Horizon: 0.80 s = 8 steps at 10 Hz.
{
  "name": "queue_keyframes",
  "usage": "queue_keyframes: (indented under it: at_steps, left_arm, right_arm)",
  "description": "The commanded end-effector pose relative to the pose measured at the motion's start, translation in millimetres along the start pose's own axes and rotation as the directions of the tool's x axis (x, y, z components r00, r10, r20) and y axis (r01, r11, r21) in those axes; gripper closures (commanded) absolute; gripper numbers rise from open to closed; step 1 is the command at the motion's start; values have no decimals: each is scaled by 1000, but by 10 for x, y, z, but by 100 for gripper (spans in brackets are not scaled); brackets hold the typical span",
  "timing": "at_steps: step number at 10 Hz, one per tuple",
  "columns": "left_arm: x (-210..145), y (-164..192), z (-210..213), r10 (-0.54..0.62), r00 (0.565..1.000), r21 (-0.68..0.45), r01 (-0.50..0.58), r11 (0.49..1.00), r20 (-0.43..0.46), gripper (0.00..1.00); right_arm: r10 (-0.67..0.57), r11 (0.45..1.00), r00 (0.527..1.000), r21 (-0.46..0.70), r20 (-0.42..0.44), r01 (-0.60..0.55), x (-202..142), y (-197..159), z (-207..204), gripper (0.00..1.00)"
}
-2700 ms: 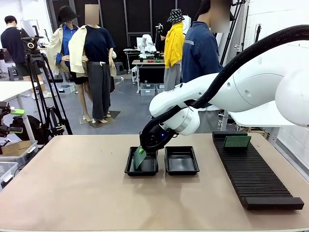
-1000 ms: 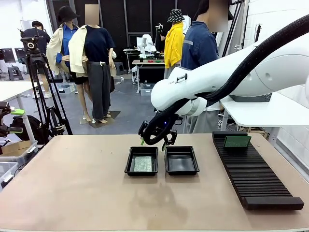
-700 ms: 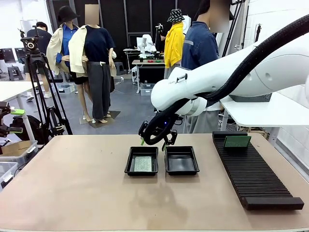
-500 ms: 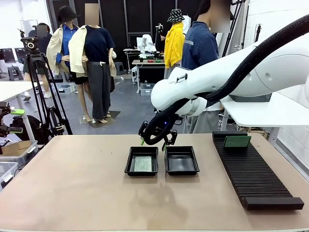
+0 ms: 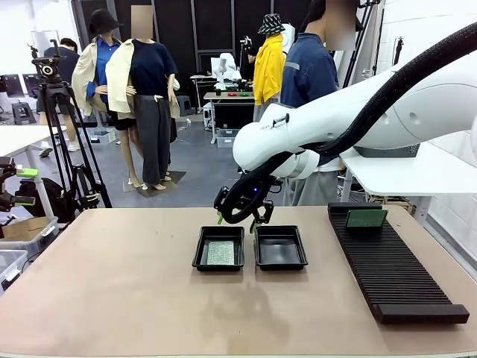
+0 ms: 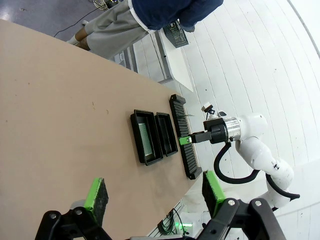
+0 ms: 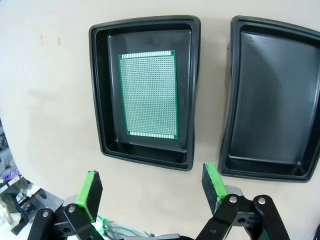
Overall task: Inspect and transfer BCBs to ESD trays.
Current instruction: Pick up the ESD tray and place it on the left side of the table.
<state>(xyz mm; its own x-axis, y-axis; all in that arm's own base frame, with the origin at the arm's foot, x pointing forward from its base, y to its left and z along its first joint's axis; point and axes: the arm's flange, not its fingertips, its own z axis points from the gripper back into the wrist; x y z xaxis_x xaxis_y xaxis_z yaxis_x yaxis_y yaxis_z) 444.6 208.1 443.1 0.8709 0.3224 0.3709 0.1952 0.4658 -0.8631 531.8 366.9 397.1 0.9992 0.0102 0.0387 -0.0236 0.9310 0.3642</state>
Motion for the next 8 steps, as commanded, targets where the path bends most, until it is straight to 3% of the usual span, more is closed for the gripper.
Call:
queue_keyframes:
  at_steps: [1, 5, 8]
  left_arm:
    - [-3, -23, 20, 6, 1000, -12, -6, 1000, 2, 0]
    - [0, 0, 0, 0, 1000, 0, 0, 1000, 0, 0]
    - [-81, -327, -346, -13, 1000, 77, 14, 997, -15, 0]
  right_arm:
    - [0, 1000, 1000, 2, 4, 0, -2, 5, 0, 0]
    - [0, 1000, 1000, 0, 0, 0, 0, 0, 0, 0]
    - [-14, 997, 999, 76, 36, 11, -112, -315, 297, 0]
